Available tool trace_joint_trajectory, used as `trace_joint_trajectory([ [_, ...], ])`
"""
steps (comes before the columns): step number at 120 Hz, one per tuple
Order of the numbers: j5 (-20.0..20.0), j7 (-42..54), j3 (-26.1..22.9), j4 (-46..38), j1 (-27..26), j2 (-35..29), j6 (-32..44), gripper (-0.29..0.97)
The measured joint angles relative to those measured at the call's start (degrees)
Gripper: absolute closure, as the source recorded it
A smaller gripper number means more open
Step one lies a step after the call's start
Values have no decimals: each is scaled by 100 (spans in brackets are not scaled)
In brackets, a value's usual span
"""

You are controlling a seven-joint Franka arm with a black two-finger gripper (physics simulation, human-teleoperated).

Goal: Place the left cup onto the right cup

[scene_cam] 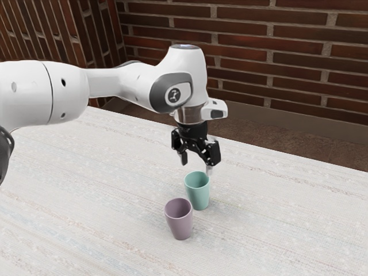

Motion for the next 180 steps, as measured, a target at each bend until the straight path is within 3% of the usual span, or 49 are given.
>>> trace_joint_trajectory([
  [44,-13,-172,750,-40,-617,304,131,1],
  [139,159,-344,775,689,-689,1173,214,7],
  [180,201,-378,770,825,-646,1337,176,19],
])
